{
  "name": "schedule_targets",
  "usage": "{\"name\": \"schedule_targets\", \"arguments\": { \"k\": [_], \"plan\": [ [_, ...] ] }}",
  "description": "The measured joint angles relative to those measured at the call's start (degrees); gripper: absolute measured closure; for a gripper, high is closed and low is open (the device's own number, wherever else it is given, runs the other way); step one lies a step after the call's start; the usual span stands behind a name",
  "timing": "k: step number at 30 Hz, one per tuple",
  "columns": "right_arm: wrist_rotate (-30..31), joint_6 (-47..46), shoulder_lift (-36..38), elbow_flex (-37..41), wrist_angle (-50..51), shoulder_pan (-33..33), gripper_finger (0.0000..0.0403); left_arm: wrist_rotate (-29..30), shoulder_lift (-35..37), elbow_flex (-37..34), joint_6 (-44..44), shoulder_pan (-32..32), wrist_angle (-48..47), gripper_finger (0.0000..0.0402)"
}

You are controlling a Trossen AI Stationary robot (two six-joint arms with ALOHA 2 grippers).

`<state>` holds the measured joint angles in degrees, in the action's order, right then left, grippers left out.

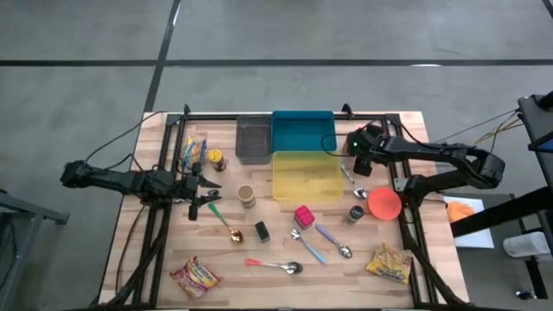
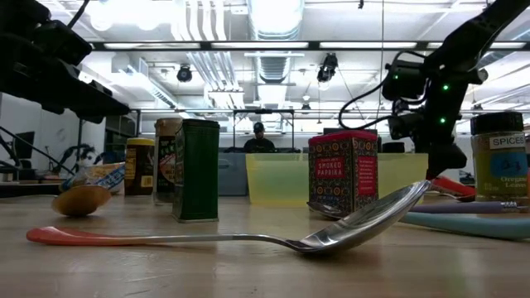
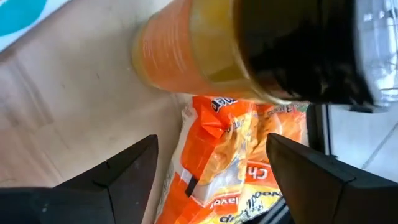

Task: Pick & Place Food Item
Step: Put the orange noodle pack into the blue bin

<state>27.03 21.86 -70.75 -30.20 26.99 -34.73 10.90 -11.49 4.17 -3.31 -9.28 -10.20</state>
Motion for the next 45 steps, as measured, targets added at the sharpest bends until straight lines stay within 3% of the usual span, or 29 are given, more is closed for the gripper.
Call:
{"name": "schedule_targets", "arguments": {
  "k": [14, 25, 45],
  "plan": [
    [-3.94, 3.83, -7.06, 0.15, -5.43, -3.43, 0.0106, 0.00, 0.00, 0.01, 0.00, 0.00, 0.00, 0.0229],
    [-3.71, 2.27, -5.86, 0.02, -5.39, -3.49, 0.0113, 0.00, 0.00, 0.01, 0.00, 0.00, 0.00, 0.0229],
    [-3.46, -1.37, -5.46, 0.81, -5.34, -3.42, 0.0309, 0.00, 0.00, 0.01, 0.00, 0.00, 0.00, 0.0229]
  ]
}}
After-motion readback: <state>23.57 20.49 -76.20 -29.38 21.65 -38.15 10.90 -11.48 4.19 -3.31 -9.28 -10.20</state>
